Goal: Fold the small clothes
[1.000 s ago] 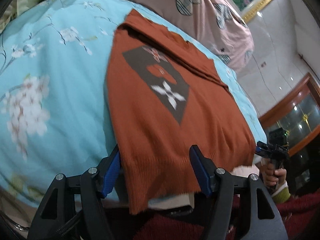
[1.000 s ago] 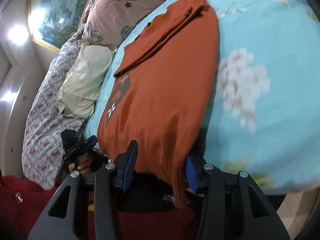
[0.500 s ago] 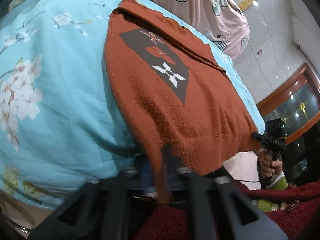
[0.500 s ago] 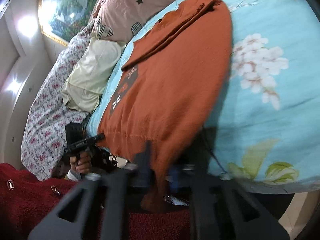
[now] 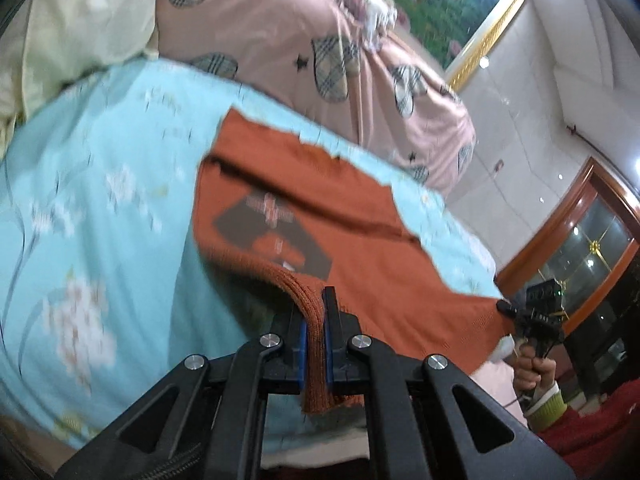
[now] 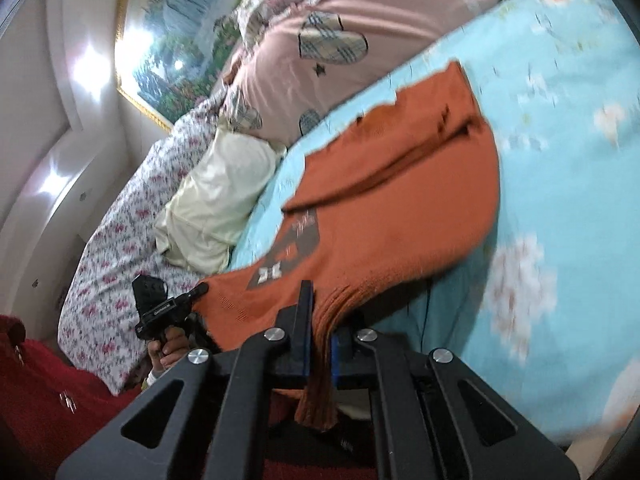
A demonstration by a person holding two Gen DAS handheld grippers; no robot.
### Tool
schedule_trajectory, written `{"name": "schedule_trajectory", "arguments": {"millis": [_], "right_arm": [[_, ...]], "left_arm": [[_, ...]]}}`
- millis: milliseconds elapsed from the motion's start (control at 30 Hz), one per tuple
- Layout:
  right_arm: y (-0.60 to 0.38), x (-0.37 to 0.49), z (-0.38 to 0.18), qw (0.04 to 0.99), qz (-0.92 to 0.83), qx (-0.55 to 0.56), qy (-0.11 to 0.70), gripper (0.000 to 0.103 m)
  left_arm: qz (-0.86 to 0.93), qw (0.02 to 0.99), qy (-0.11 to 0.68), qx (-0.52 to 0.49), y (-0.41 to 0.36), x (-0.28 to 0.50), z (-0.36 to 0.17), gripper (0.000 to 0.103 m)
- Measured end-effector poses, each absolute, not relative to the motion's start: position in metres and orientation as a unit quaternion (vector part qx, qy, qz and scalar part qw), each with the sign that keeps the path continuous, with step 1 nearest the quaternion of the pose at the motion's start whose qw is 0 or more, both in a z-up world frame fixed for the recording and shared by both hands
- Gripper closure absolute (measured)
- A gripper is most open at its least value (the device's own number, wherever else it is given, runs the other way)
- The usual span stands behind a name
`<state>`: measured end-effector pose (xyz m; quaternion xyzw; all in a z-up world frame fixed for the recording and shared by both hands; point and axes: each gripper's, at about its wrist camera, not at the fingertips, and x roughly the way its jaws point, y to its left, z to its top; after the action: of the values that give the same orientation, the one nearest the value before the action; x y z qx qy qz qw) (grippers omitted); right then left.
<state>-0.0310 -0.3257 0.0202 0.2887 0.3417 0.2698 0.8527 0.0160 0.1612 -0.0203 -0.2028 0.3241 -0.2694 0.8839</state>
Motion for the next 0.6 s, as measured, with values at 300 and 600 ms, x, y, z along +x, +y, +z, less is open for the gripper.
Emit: {"name": "schedule_trajectory", "arguments": {"millis": [300, 600], "right_arm": [[-0.356, 0.066, 0.053, 0.887, 0.206, 0.282, 0.301, 0.095], [-0.366, 0.183, 0.055, 0.898, 0.154, 0.245, 0.330, 0.095]], "left_arm": [[-0.225, 0.917, 0.259, -0.201, 0.140, 0.118, 0.030, 0.098], [-0.161, 0.930, 0.277, -0.178, 0.124, 0.230, 0.033, 0.098]]}}
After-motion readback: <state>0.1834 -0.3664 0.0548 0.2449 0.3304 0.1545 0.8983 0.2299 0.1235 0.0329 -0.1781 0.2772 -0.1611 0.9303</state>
